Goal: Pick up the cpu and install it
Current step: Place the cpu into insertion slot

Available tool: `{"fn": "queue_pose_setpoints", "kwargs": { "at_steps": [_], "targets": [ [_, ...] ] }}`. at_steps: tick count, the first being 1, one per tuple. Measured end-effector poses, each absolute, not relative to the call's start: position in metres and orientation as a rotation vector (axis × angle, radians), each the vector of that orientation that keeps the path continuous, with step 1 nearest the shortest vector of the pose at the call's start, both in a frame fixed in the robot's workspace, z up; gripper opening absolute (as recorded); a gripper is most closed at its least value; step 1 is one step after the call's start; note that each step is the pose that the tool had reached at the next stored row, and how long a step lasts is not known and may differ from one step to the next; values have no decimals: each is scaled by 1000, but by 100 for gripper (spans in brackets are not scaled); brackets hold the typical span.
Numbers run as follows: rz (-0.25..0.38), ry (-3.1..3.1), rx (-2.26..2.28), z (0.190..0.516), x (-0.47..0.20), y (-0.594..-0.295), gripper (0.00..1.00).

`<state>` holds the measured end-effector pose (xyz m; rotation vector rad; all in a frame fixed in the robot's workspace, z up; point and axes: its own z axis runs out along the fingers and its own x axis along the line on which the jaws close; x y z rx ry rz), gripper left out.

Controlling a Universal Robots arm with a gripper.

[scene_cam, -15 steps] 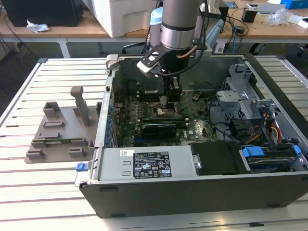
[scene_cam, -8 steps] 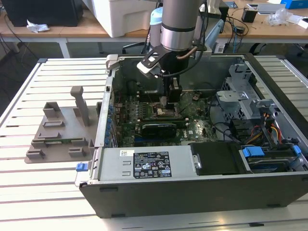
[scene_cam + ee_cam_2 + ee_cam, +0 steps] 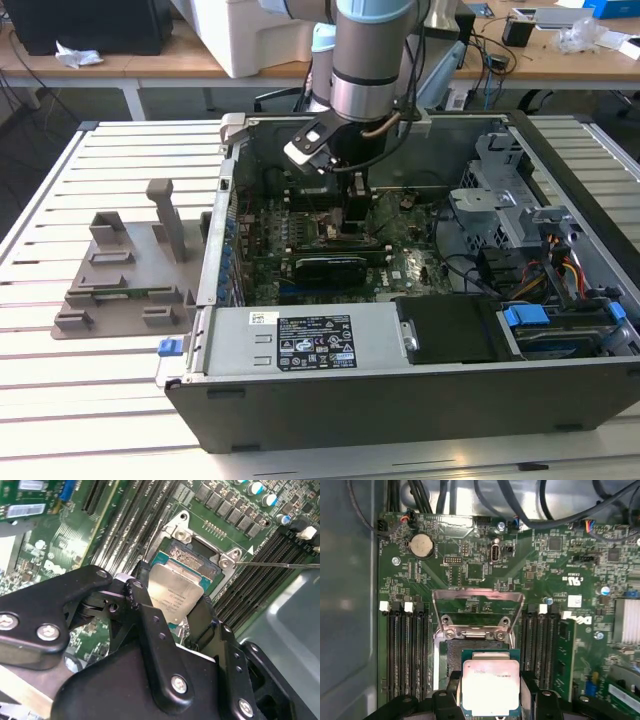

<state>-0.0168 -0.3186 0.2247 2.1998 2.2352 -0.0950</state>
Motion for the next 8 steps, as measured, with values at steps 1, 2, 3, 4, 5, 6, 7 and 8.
{"fn": "queue_pose_setpoints", "kwargs": {
  "at_steps": [1, 2, 3, 4, 5, 6, 7, 8],
  "targets": [
    [-95, 2225, 2210, 222, -17, -318, 55],
    [-95, 2221, 2215, 221, -18, -318, 55],
    [-95, 2216, 2220, 219, -19, -316, 55],
    [-95, 2213, 2223, 218, -19, -314, 55],
    [-95, 2211, 2225, 217, -19, -313, 55],
    [-95, 2208, 2228, 216, -19, -312, 55],
    [-95, 2207, 2230, 213, -20, -312, 55],
    [-95, 2207, 2230, 211, -20, -312, 55]
  ]
}}
